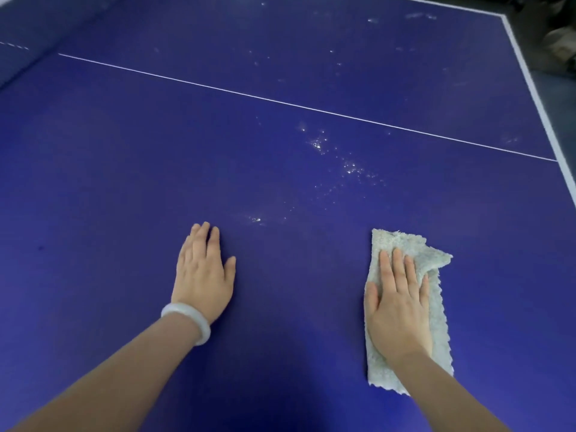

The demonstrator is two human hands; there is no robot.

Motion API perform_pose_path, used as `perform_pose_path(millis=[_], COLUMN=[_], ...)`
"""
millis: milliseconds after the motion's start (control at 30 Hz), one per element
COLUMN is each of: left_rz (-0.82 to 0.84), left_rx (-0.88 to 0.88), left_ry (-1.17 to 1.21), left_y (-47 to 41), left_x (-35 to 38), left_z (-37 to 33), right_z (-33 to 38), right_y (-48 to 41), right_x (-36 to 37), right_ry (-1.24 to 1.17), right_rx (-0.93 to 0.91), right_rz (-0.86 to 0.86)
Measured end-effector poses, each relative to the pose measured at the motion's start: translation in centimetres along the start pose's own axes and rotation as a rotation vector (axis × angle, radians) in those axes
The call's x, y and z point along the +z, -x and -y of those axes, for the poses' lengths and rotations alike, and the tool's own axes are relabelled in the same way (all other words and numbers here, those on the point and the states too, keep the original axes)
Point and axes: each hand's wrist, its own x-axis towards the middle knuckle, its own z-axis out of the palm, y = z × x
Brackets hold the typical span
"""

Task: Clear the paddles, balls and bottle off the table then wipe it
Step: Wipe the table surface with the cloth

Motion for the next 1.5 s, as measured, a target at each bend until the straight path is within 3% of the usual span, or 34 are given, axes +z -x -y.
perform_pose_path(millis=[300, 533, 800, 867, 967, 1033, 1200, 1267, 1400, 1500], left_rz=[-0.051, -0.070, -0.074, -0.081, -0.087, -0.078, -0.063, -0.064, -0.061, -0.055], left_rx=[-0.053, -0.057, -0.059, -0.057, -0.061, -0.061, -0.062, -0.066, -0.079, -0.082], left_ry=[-0.162, -0.146, -0.127, -0.131, -0.137, -0.129, -0.143, -0.148, -0.178, -0.185], left_y=[-5.1, -5.2, -5.2, -5.2, -5.2, -5.2, -5.2, -5.2, -5.3, -5.4], left_x=[0.6, 1.1, 1.3, 1.3, 1.2, 1.2, 1.0, 1.0, 1.1, 1.2], left_z=[0.9, 1.2, 1.3, 1.3, 1.2, 1.2, 1.0, 1.1, 1.1, 1.0], right_z=[0.1, 1.3, 2.1, 4.8, 7.7, 6.2, -1.0, -1.7, 0.0, 4.5], right_y=[0.2, -0.4, -15.8, -19.0, -19.8, -19.3, -21.5, -24.3, -31.6, -35.1], right_x=[0.2, 0.7, -0.9, -0.8, 0.0, -0.2, -1.7, -2.0, -2.5, -2.3], right_ry=[-0.028, -0.082, -0.113, -0.114, -0.071, -0.068, -0.079, -0.068, -0.059, -0.069], right_rx=[0.052, 0.358, 0.447, 0.358, -0.011, -0.132, 0.162, 0.200, 0.208, 0.058], right_rz=[0.009, -0.045, -0.054, -0.016, 0.029, 0.046, 0.007, 0.008, -0.005, 0.045])
